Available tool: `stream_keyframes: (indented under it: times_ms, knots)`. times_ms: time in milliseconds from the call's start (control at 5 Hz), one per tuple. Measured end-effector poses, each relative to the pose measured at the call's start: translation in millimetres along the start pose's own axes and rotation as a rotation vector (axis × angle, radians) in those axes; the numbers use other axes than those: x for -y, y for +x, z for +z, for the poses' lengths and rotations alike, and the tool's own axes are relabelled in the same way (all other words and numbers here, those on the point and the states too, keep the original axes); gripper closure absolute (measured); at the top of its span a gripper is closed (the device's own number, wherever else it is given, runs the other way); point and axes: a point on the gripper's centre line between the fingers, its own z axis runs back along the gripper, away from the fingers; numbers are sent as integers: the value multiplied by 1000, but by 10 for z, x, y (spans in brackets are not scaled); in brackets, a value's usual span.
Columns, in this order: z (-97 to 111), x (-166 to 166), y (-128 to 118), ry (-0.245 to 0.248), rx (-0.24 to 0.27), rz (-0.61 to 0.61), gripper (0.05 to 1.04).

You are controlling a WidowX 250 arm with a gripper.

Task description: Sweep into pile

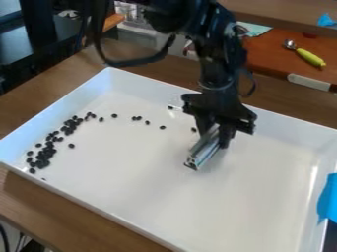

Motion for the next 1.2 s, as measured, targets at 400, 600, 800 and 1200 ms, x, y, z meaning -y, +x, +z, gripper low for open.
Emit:
stream_keyframes:
  times_ms: [400, 600, 800, 1200]
  knots:
    - [-72, -48, 83, 19, 20, 19, 705]
    - [-77, -162, 112, 25, 27, 26, 705]
    - [-89, -220, 124, 43, 54, 10, 705]
    - [-49, -657, -12, 59, 44, 42, 705]
